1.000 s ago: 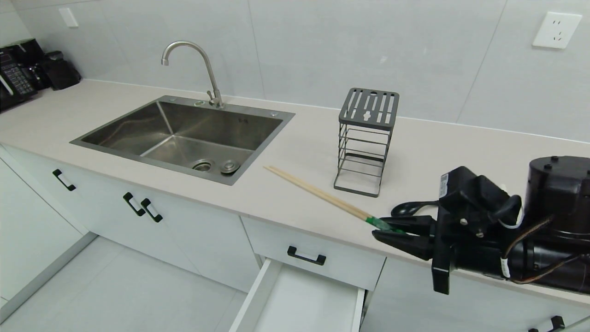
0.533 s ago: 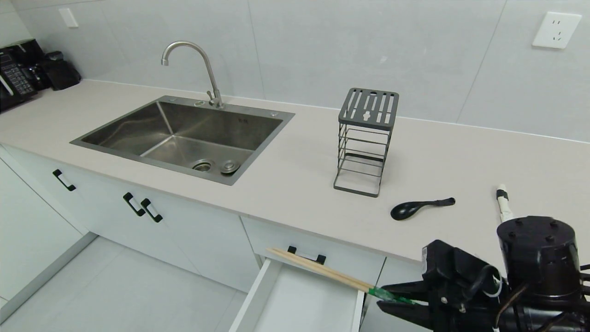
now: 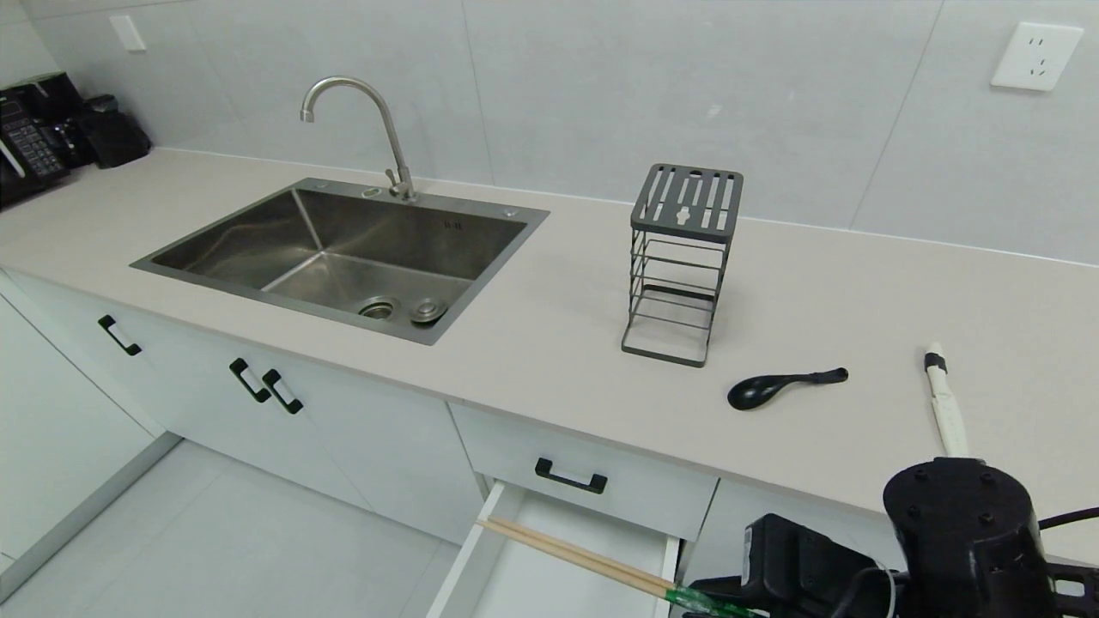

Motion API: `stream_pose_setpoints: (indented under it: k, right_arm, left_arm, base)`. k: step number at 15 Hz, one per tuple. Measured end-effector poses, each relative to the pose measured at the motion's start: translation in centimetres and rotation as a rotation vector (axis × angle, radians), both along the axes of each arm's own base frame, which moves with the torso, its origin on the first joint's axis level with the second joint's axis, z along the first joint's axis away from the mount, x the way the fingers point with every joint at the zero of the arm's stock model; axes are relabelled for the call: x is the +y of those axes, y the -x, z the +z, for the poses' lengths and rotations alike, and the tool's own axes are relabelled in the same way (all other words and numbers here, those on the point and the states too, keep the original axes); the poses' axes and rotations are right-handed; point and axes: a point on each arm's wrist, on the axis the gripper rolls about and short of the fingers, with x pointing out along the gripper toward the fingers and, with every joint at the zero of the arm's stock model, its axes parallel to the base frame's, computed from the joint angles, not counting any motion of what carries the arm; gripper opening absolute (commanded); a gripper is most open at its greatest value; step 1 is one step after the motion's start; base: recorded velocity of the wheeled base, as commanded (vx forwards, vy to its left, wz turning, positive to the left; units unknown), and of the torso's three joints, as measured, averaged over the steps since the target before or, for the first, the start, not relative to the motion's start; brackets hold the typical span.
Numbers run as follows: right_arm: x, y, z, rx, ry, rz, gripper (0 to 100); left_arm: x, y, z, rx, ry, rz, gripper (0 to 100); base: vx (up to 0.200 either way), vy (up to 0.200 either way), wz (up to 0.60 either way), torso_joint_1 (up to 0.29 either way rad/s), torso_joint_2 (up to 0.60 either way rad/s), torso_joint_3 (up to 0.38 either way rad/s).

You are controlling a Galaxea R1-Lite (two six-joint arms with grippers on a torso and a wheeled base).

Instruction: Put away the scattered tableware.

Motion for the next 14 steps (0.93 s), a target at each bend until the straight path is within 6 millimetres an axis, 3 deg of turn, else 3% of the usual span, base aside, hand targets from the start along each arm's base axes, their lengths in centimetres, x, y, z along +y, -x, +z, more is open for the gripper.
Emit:
stream_pose_setpoints:
  k: [7, 10, 14]
  right_arm:
    - [3.6, -1.6, 0.0, -0.034, -0.1, -0.018, 0]
    - [3.7, -1.7, -0.6, -0.032, -0.068, -0.063, 0]
    - [3.6, -1.5, -1.0, -0.019, -0.049, -0.067, 0]
  left_arm:
    - [0.0, 0.0, 0.0, 0.0, 0.0, 0.0, 100]
    - [0.0, 0.0, 0.0, 0.0, 0.0, 0.0, 100]
    - [0.0, 0.0, 0.0, 0.0, 0.0, 0.0, 100]
  base:
    - [0.0, 0.0, 0.0, 0.0, 0.0, 0.0]
    - [0.0, 0.0, 0.0, 0.0, 0.0, 0.0]
    - [0.0, 0.0, 0.0, -0.169, 0.34, 0.161]
